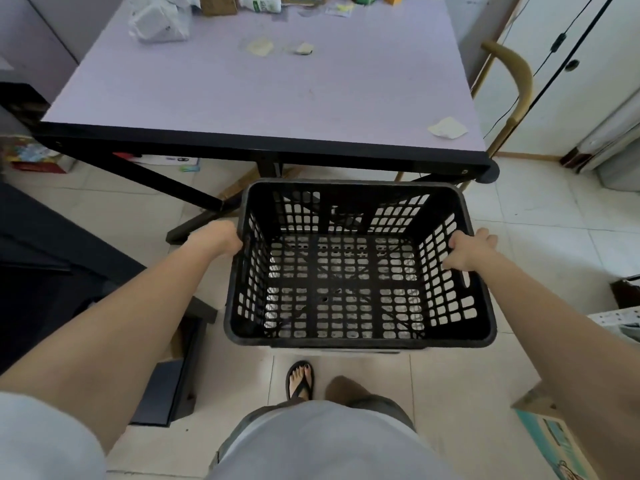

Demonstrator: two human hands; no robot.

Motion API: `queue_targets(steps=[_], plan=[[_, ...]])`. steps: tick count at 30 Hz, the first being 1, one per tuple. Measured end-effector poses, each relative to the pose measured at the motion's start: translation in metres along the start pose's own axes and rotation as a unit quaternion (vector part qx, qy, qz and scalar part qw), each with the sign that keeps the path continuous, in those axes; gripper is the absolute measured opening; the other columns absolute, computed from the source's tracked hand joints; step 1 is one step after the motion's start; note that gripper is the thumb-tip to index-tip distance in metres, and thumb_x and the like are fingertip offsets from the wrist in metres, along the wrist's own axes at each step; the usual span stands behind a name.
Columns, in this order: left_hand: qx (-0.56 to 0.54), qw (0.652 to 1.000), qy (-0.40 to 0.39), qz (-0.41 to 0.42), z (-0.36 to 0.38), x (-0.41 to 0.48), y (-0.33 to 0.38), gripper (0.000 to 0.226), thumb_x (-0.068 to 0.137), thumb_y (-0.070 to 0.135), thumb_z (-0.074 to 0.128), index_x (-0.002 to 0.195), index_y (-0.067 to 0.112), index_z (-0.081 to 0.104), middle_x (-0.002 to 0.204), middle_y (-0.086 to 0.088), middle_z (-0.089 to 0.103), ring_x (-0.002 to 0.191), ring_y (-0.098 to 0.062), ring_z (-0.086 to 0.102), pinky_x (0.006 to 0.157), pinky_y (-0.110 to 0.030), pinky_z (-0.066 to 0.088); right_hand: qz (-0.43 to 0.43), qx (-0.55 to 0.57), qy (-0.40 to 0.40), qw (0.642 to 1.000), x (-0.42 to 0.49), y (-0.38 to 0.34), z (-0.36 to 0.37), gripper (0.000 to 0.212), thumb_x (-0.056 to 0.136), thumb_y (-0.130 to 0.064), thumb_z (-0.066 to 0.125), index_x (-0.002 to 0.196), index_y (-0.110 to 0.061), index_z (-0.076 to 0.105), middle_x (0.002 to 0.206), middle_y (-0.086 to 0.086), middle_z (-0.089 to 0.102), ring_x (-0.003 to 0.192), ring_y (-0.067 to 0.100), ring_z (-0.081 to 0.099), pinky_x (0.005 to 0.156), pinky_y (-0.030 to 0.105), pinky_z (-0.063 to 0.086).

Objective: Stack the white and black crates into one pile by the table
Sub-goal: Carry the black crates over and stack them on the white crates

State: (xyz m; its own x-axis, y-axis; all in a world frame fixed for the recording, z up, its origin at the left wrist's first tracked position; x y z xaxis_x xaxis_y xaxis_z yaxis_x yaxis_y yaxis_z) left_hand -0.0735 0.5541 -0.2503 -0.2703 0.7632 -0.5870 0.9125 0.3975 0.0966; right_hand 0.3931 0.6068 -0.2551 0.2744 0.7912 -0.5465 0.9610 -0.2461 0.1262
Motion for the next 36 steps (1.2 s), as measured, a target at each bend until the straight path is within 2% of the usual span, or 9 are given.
queue_targets(steps=[3, 5, 8, 12, 16, 24, 27, 31, 36], plan=[[0.002, 1.000, -0.007, -0.024, 0.003, -0.016, -0.011, 0.040, 0.094, 0.026, 0.051, 0.124, 0.000, 0.059, 0.119, -0.018, 0.063, 0.109, -0.034, 0.060, 0.094, -0.040, 0.050, -0.037, -0.024, 0.017, 0.999, 0.000, -0.018, -0.009, 0.064, 0.078, -0.035, 0.069, 0.135, -0.022, 0.045, 0.146, 0.017, 0.023, 0.135, 0.039, 0.019, 0.107, 0.053, 0.030], [-0.019, 0.999, -0.013, -0.040, 0.008, -0.035, -0.017, 0.043, 0.095, 0.024, 0.051, 0.133, 0.002, 0.052, 0.128, -0.018, 0.059, 0.116, -0.033, 0.057, 0.095, -0.036, 0.046, -0.078, -0.040, 0.012, 0.996, 0.002, -0.035, -0.020, 0.064, 0.080, -0.038, 0.068, 0.137, -0.021, 0.045, 0.147, 0.019, 0.024, 0.137, 0.040, 0.019, 0.112, 0.051, 0.028], [-0.033, 0.996, 0.015, -0.077, 0.016, -0.074, -0.035, 0.040, 0.096, 0.023, 0.047, 0.129, 0.001, 0.054, 0.132, -0.017, 0.057, 0.119, -0.032, 0.054, 0.095, -0.034, 0.043, -0.155, -0.065, 0.013, 0.986, 0.000, -0.073, -0.038, 0.059, 0.083, -0.037, 0.065, 0.136, -0.017, 0.047, 0.144, 0.019, 0.035, 0.136, 0.039, 0.026, 0.111, 0.050, 0.029], [-0.076, 0.988, -0.008, -0.138, 0.049, -0.142, -0.062, 0.041, 0.102, 0.025, 0.039, 0.129, -0.002, 0.053, 0.133, -0.019, 0.056, 0.119, -0.036, 0.054, 0.096, -0.037, 0.042, -0.299, -0.126, 0.027, 0.946, -0.041, -0.142, -0.044, 0.043, 0.087, -0.031, 0.061, 0.124, -0.008, 0.056, 0.131, 0.015, 0.055, 0.124, 0.034, 0.048, 0.103, 0.042, 0.040], [-0.105, 0.978, -0.039, -0.176, 0.094, -0.211, -0.088, 0.042, 0.102, 0.032, 0.037, 0.112, 0.000, 0.063, 0.117, -0.016, 0.063, 0.099, -0.031, 0.058, 0.089, -0.038, 0.044, -0.398, -0.156, 0.009, 0.904, -0.098, -0.203, -0.032, 0.029, 0.087, -0.024, 0.062, 0.110, -0.007, 0.061, 0.114, 0.014, 0.065, 0.103, 0.031, 0.061, 0.088, 0.038, 0.050], [-0.230, 0.901, 0.037, -0.366, 0.152, -0.391, -0.202, 0.045, 0.102, 0.029, 0.036, 0.130, 0.000, 0.054, 0.137, -0.016, 0.054, 0.124, -0.032, 0.052, 0.105, -0.037, 0.040, -0.627, -0.209, 0.059, 0.748, -0.310, -0.342, 0.026, 0.022, 0.087, -0.021, 0.057, 0.101, -0.005, 0.063, 0.108, 0.016, 0.065, 0.102, 0.035, 0.060, 0.078, 0.034, 0.046], [-0.239, 0.870, 0.063, -0.427, 0.187, -0.459, -0.240, 0.044, 0.099, 0.030, 0.043, 0.123, -0.002, 0.060, 0.132, -0.018, 0.058, 0.121, -0.034, 0.055, 0.100, -0.036, 0.043, -0.666, -0.232, 0.042, 0.707, -0.398, -0.368, 0.073, 0.019, 0.088, -0.020, 0.057, 0.098, -0.005, 0.060, 0.107, 0.016, 0.064, 0.099, 0.034, 0.059, 0.075, 0.032, 0.046], [-0.268, 0.835, 0.087, -0.473, 0.234, -0.540, -0.291, 0.046, 0.101, 0.029, 0.040, 0.129, -0.005, 0.054, 0.139, -0.020, 0.052, 0.127, -0.036, 0.050, 0.107, -0.039, 0.040, -0.704, -0.264, 0.026, 0.659, -0.517, -0.394, 0.137, 0.020, 0.087, -0.024, 0.059, 0.103, -0.012, 0.059, 0.110, 0.011, 0.061, 0.098, 0.031, 0.059, 0.087, 0.042, 0.053], [-0.263, 0.809, 0.082, -0.519, 0.294, -0.639, -0.362, 0.046, 0.100, 0.030, 0.042, 0.130, -0.004, 0.054, 0.140, -0.020, 0.051, 0.129, -0.036, 0.048, 0.106, -0.039, 0.039, -0.753, -0.319, 0.032, 0.574, -0.673, -0.405, 0.233, 0.030, 0.089, -0.022, 0.056, 0.115, -0.007, 0.060, 0.128, 0.016, 0.058, 0.111, 0.032, 0.057, 0.090, 0.038, 0.050]])
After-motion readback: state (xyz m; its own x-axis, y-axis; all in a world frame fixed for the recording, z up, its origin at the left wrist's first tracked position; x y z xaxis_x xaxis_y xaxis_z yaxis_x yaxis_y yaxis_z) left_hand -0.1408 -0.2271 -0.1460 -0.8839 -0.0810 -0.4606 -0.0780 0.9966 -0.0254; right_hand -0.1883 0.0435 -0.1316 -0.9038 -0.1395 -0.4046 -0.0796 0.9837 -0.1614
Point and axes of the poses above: each hand's wrist, its own x-axis towards the middle knuckle, its own z-axis out of the palm, y = z × x, the point moved 8 cm from there along x, towards the middle knuckle
